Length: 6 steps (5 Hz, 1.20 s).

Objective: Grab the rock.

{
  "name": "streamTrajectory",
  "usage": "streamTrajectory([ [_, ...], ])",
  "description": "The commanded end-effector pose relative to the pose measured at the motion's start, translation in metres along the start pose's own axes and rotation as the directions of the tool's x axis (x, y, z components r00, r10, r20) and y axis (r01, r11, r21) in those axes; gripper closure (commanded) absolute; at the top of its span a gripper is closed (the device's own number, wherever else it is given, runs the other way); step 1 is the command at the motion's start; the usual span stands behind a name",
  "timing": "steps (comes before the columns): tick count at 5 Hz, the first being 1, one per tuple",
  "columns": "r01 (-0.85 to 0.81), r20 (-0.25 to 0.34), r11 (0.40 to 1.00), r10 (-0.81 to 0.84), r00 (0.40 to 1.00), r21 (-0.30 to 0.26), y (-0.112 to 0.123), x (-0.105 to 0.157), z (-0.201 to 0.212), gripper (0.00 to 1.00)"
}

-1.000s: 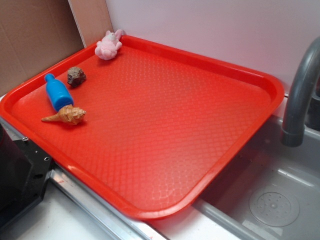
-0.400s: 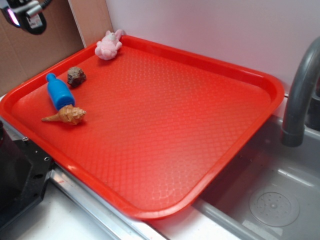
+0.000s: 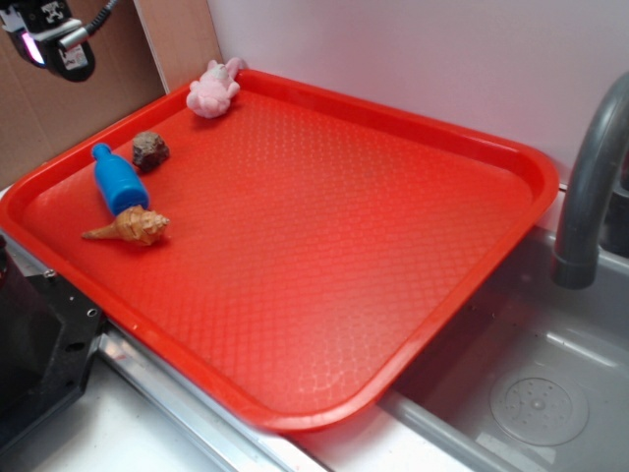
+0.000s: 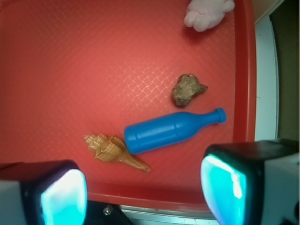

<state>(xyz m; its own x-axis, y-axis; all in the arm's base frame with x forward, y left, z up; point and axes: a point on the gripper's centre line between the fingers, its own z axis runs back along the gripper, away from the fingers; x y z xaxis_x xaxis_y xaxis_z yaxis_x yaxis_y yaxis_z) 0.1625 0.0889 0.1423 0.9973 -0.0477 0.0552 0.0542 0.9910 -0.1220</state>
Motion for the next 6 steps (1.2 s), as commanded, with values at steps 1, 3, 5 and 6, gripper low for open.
streamTrajectory([
  [1,-0.006,0.005,0.995,0.006,1.000,0.096,0.033,0.021,-0.024,0.00],
  [3,0.141,-0.008,0.989,-0.141,0.990,0.044,0.055,0.036,-0.064,0.00],
  [5,0.148,-0.042,0.987,-0.146,0.988,0.057,0.058,0.048,-0.097,0.00],
  [6,0.167,-0.067,0.985,-0.164,0.984,0.037,0.059,0.054,-0.110,0.00],
])
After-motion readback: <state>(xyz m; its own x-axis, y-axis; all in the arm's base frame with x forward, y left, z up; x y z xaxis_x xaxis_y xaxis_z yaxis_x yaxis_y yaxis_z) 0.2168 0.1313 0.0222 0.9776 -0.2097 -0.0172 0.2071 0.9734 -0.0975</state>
